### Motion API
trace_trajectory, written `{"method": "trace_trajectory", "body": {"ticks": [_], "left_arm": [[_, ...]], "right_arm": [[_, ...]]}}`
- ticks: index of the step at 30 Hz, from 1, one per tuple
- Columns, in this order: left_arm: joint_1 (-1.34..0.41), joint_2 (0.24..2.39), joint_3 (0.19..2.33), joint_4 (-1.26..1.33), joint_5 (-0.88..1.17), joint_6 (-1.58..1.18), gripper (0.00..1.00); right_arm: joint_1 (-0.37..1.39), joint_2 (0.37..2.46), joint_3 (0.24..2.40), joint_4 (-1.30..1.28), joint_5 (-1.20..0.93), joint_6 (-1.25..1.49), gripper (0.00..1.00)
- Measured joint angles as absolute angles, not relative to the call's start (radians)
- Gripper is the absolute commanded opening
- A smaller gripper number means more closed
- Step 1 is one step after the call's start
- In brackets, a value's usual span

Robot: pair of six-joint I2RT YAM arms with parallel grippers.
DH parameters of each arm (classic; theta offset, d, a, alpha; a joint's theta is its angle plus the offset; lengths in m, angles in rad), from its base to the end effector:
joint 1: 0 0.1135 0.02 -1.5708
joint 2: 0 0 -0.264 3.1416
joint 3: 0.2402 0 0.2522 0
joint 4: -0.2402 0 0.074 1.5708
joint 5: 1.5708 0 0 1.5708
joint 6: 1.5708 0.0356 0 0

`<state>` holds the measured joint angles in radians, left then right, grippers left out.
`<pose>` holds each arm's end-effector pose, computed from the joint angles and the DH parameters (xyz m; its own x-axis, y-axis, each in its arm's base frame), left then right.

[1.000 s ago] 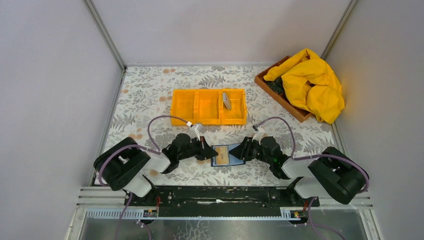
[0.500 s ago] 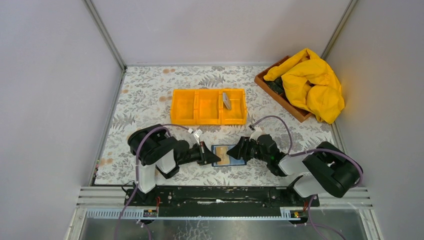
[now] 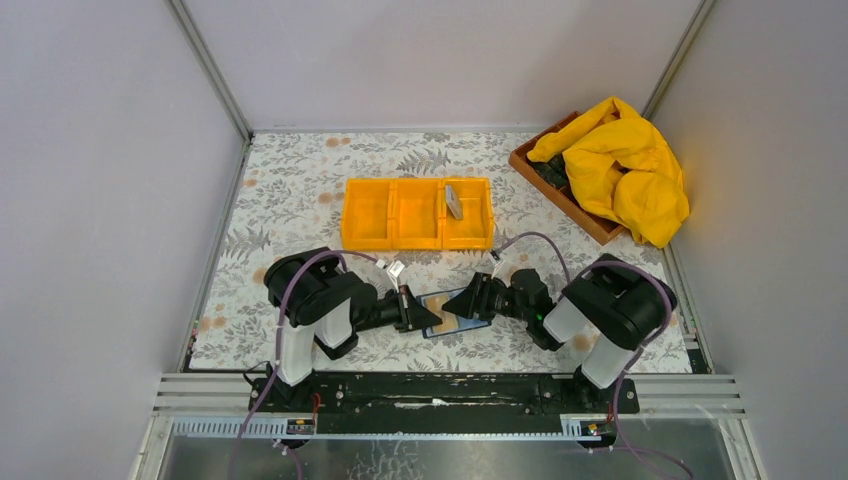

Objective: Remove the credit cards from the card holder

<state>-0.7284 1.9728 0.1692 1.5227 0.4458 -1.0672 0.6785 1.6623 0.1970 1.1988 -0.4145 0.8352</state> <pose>0.1593 -0.1626 0.0748 -0.8967 -0.2591 -0.3590 0.2579 0.3535 -0.8992 0.1719 0.1570 0.1110 -0.7878 0.2366 -0.5687 -0.4364 0.4371 0.7864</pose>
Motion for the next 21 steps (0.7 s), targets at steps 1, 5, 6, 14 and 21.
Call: {"method": "trace_trajectory", "body": {"ticks": [1, 5, 6, 14, 21], "left_arm": [[-0.728, 1.974, 0.168, 1.526, 0.445, -1.067, 0.00], [-0.728, 1.976, 0.157, 1.539, 0.445, -1.067, 0.00], [-0.728, 1.976, 0.155, 1.541, 0.445, -1.067, 0.00], [-0.724, 1.983, 0.150, 1.558, 0.451, -1.067, 0.00], [-0.715, 1.978, 0.142, 1.560, 0.472, -1.067, 0.00]], "right_arm": [[0.678, 1.697, 0.197, 1.245, -0.428, 0.852, 0.58], [0.677, 1.790, 0.197, 1.377, -0.470, 0.906, 0.58], [0.676, 1.809, 0.197, 1.405, -0.479, 0.918, 0.58], [0.673, 1.866, 0.197, 1.503, -0.532, 0.981, 0.58], [0.673, 1.868, 0.197, 1.508, -0.562, 0.995, 0.58]]}}
